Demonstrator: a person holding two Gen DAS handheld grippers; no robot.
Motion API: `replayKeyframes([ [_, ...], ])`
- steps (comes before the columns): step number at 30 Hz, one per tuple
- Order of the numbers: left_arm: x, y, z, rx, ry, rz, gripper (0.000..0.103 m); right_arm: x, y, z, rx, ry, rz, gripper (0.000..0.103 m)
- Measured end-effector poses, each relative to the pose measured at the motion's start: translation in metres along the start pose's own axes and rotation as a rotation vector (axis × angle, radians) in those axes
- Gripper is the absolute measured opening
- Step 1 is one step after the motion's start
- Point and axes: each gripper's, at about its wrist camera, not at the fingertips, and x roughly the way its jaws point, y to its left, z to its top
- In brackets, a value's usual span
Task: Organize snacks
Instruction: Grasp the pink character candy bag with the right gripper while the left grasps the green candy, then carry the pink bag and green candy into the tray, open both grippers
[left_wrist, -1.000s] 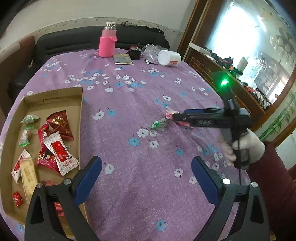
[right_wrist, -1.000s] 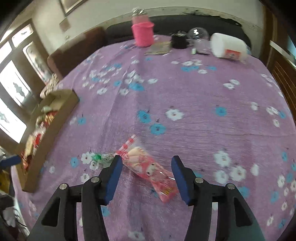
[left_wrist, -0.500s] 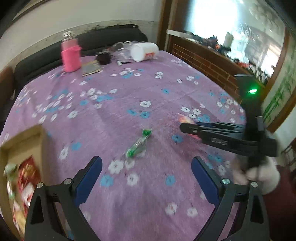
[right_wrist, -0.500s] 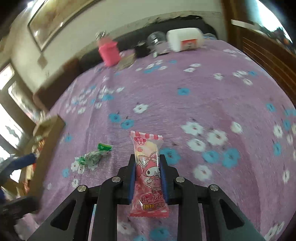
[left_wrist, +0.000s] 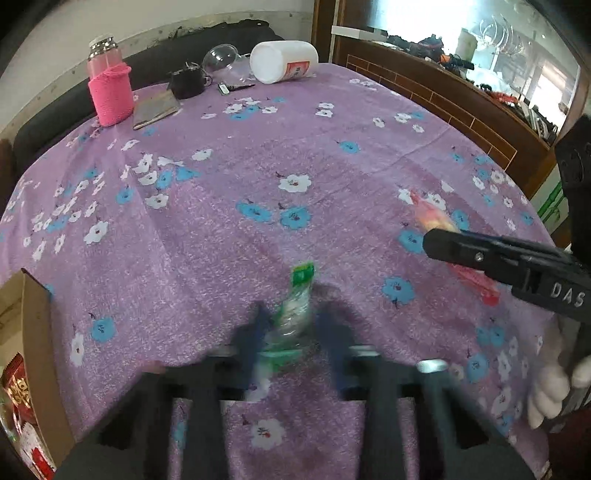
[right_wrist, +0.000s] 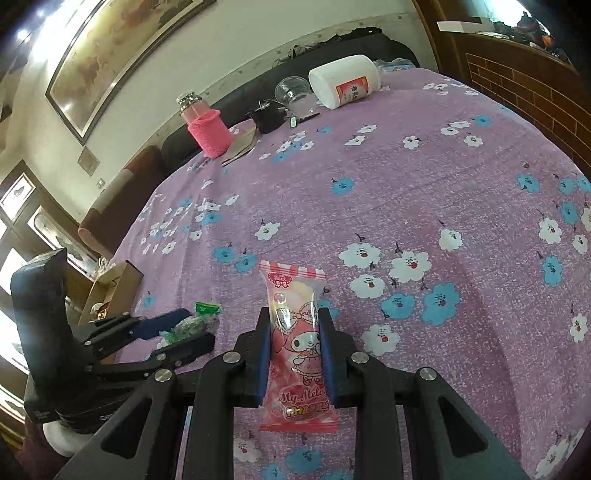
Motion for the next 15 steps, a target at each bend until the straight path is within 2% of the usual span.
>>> replayKeyframes([
  [6,-0.021,-0.002,-0.006,-0.044,-0.057,0.001,0.018,-0.005,-0.006,0.001,0.027,-0.024,0.002,0.024],
  [15,-0.082,-0.015,-0.031,-0.14,-0.184,-0.08,0.018,-0.007,-0.014,0.001,0.051,-0.064,-0.035,0.024],
])
